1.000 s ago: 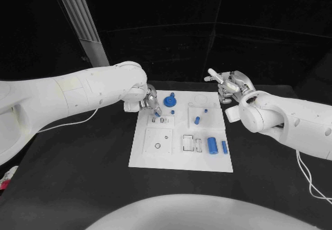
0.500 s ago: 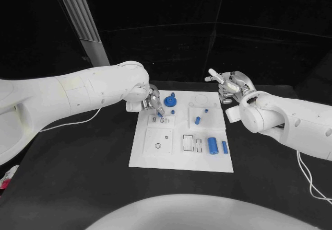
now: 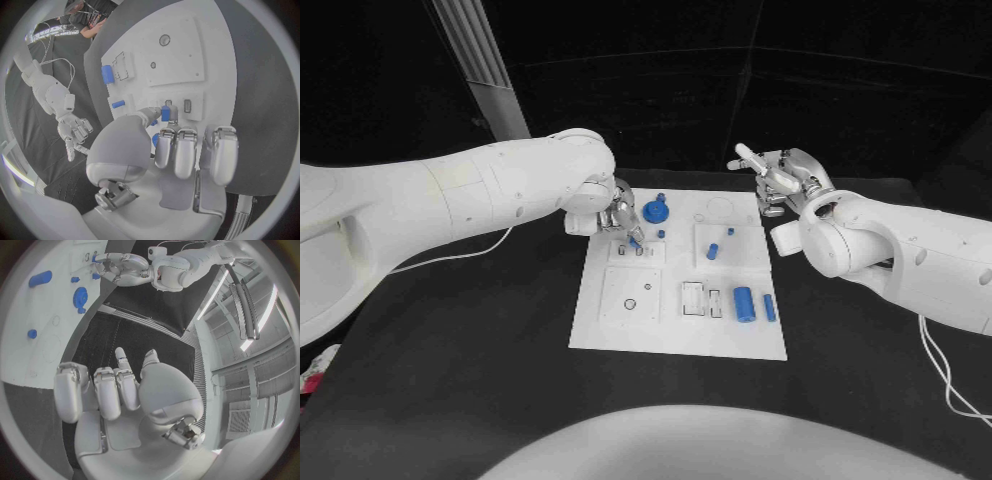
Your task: Assemble the parts on the task board
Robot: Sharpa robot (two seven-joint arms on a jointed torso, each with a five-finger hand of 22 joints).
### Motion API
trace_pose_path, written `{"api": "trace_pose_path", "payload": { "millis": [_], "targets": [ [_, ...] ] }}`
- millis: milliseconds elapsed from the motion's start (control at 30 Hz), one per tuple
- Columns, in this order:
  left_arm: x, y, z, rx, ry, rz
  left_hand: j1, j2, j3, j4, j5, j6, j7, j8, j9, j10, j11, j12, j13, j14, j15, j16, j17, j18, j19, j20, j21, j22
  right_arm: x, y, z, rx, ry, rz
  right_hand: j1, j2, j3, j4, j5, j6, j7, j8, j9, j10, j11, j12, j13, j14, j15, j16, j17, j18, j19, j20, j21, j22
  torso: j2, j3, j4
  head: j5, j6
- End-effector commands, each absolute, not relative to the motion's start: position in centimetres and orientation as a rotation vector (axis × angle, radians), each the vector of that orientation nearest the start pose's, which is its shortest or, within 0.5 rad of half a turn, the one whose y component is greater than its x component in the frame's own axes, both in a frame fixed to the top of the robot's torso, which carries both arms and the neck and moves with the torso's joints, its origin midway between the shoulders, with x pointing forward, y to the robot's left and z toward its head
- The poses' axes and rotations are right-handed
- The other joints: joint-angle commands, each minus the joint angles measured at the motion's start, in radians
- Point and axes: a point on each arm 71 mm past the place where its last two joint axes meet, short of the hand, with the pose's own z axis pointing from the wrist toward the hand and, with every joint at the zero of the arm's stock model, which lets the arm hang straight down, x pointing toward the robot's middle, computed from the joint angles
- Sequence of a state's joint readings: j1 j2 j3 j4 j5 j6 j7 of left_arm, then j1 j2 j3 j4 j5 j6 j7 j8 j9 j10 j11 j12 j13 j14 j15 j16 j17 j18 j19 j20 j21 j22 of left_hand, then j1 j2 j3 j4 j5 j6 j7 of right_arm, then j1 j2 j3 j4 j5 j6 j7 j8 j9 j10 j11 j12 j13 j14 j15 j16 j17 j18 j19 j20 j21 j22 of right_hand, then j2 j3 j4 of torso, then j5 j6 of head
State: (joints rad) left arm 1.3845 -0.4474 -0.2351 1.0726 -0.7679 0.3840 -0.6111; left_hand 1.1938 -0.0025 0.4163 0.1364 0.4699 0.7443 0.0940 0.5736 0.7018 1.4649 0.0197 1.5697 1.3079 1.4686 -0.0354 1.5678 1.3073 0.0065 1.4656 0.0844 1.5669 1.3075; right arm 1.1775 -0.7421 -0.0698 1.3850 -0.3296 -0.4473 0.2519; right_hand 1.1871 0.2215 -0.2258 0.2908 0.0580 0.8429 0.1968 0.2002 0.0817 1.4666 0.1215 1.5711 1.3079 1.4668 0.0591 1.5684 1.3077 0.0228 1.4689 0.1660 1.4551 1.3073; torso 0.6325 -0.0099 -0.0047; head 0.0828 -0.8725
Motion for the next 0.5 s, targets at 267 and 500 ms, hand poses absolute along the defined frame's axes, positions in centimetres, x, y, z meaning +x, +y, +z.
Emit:
{"api": "trace_pose_path", "payload": {
  "millis": [267,500],
  "targets": [
    [54.14,15.08,-22.4,-0.192,2.623,-0.243,-0.004,-0.016,0.009,-0.016,-0.056,0.044,-0.025,-0.015,-0.002,0.106,-0.013,0.001,0.263,0.102,-0.005,0.003,0.263,-0.007,0.105,-0.002,0.004,0.263,50.81,-20.21,-20.94,0.878,1.536,1.22,0.007,0.005,-0.005,-0.001,0.002,-0.002,-0.004,0.006,0.001,0.104,-0.002,0.0,0.263,0.104,-0.001,0.002,0.263,0.011,0.018,0.0,-0.007,0.206,0.0,-0.0008,0.0003,0.0,0.0],
    [54.16,15.02,-22.37,-0.198,2.612,-0.258,0.006,-0.021,-0.003,-0.025,-0.086,0.054,-0.028,-0.015,0.003,0.106,-0.016,0.001,0.263,0.102,-0.009,0.003,0.263,-0.007,0.105,-0.006,0.004,0.263,50.82,-20.22,-20.95,0.878,1.536,1.219,0.007,0.005,-0.005,-0.001,0.002,-0.002,-0.004,0.006,0.001,0.104,-0.002,0.0,0.263,0.104,-0.001,0.002,0.263,0.011,0.018,0.0,-0.007,0.206,0.0,-0.0006,0.0003,0.001,0.0]
  ]
}}
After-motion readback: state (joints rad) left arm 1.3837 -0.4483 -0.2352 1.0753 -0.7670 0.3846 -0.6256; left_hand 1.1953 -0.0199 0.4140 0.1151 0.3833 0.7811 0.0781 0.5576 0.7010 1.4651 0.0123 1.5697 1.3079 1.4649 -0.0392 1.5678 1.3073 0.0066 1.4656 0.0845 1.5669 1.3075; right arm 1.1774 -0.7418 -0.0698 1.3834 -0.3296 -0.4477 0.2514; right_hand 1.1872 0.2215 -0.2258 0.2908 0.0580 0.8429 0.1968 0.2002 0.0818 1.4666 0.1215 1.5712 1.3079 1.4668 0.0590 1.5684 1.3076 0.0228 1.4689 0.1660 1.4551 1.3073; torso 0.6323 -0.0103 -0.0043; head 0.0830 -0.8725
